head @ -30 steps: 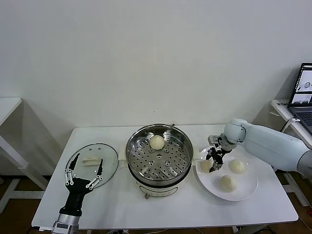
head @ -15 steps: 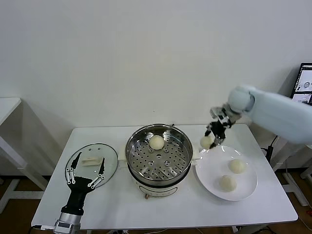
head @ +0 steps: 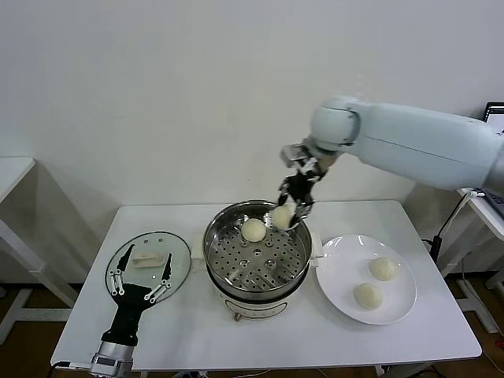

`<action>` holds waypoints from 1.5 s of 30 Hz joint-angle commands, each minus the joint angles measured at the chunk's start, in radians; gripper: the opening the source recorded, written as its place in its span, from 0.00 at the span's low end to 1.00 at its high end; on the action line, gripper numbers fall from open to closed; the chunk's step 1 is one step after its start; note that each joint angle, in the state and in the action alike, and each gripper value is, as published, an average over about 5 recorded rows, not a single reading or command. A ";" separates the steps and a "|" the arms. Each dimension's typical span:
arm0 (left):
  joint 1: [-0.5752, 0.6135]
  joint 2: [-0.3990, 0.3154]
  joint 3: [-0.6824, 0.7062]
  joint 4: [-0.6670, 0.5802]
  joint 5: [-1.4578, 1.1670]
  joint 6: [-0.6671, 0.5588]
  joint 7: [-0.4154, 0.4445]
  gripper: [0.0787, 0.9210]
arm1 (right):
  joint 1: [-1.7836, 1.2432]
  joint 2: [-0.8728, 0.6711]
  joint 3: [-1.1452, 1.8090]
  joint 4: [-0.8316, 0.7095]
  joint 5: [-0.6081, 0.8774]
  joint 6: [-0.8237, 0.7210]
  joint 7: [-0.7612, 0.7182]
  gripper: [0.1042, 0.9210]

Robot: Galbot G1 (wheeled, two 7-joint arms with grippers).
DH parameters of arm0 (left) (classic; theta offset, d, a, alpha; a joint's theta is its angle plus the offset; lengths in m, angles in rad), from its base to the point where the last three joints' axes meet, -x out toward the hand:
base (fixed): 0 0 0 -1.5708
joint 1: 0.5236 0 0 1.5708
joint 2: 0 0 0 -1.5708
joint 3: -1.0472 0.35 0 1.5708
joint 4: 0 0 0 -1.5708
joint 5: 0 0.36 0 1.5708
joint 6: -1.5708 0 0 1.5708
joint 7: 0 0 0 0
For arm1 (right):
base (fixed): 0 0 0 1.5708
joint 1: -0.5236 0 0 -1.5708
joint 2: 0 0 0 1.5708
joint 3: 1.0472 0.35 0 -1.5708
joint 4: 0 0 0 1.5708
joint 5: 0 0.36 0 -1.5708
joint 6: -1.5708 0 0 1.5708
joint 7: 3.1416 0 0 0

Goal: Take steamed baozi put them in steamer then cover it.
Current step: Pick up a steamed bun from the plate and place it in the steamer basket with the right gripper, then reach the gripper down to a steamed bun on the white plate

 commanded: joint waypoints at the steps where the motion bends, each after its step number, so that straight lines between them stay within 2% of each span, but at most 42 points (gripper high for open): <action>1: -0.002 0.000 0.001 0.004 -0.001 -0.001 0.000 0.88 | -0.028 0.205 -0.064 0.007 0.100 -0.083 0.162 0.61; 12: -0.004 0.001 -0.004 0.006 -0.004 -0.006 -0.003 0.88 | -0.121 0.278 -0.074 -0.049 0.086 -0.116 0.234 0.60; 25: -0.009 0.001 -0.002 0.015 -0.005 -0.008 -0.005 0.88 | -0.147 0.284 -0.073 -0.062 0.057 -0.120 0.219 0.58; 28: -0.009 0.001 -0.001 0.016 -0.005 -0.009 -0.005 0.88 | -0.153 0.283 -0.068 -0.062 0.051 -0.119 0.218 0.62; 31: -0.008 0.001 -0.002 0.016 -0.005 -0.009 -0.005 0.88 | -0.151 0.273 -0.058 -0.055 0.047 -0.118 0.219 0.71; 34: -0.007 0.002 -0.002 0.017 -0.005 -0.009 -0.006 0.88 | -0.131 0.239 -0.045 -0.026 0.040 -0.116 0.214 0.81; 37: -0.007 0.003 0.001 0.018 -0.005 -0.008 -0.006 0.88 | -0.105 0.163 -0.013 0.029 0.017 -0.112 0.195 0.87; 45: -0.008 0.006 0.015 0.013 -0.003 -0.008 -0.007 0.88 | -0.008 -0.186 0.078 0.167 -0.120 -0.029 0.030 0.88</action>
